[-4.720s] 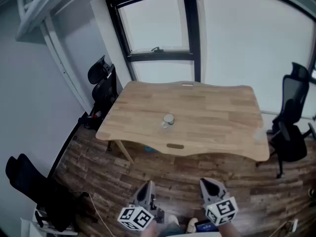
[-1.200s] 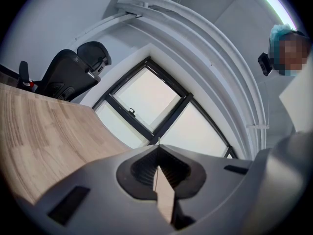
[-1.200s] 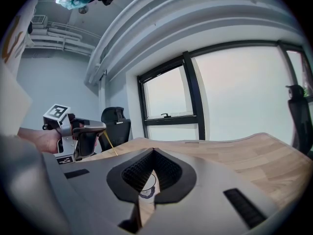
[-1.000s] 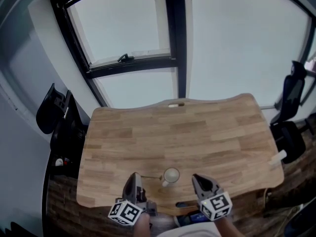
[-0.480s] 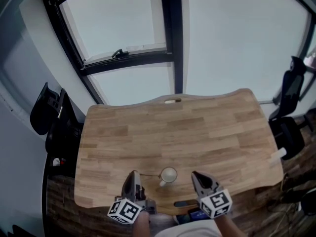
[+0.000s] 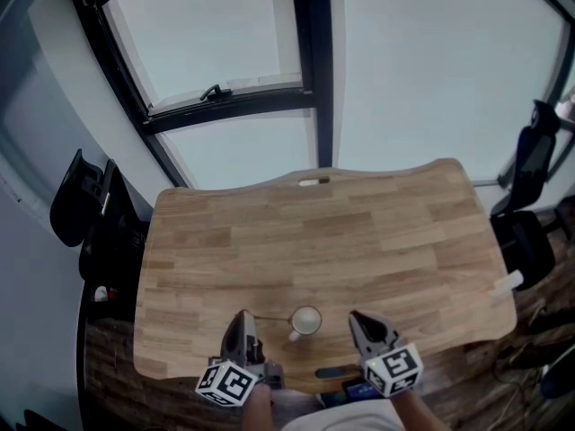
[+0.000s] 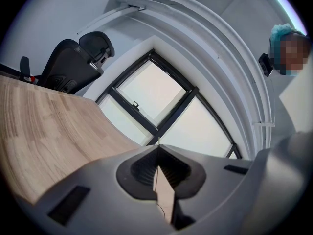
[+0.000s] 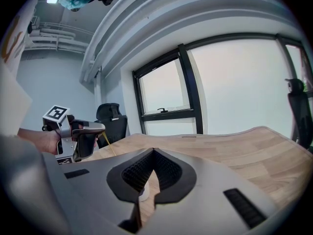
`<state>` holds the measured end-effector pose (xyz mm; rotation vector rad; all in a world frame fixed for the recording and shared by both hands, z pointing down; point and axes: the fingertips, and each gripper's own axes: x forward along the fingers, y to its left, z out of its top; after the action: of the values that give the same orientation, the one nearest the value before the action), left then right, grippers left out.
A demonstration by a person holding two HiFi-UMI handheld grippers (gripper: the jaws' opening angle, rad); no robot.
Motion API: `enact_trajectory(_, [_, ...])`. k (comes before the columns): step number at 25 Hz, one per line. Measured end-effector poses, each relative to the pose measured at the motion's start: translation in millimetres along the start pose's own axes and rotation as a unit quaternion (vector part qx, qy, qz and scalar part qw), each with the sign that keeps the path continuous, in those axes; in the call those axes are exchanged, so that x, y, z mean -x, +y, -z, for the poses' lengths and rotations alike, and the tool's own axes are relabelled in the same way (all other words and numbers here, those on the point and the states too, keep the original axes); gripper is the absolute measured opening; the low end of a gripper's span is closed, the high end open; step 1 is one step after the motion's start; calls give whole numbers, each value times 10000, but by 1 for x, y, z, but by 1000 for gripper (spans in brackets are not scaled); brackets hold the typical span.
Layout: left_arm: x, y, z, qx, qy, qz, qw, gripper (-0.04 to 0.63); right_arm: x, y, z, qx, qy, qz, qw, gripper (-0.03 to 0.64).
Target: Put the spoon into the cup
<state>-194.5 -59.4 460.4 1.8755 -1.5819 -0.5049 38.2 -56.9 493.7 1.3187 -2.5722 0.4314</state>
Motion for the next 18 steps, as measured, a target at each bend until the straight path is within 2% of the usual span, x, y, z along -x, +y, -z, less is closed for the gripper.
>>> enact_trajectory(6, [-2,5,3,80,13,-72,9999,2,-7,-1,5,24,34,-86,10000,-3])
enact_trajectory(11, [-3,8,8,86,45,-81,9999,2,-7,1,18,107,435,-197,9988,-3])
enact_trajectory(14, [-4,6,11,155,73,-116,9998,2,-11,-1,13,22,169,-155,9997,-3])
enact_trajectory(18, [-5,5,13,205,94,-127,9997,2,-11,-2,15,-35,247,-157,9996,-3])
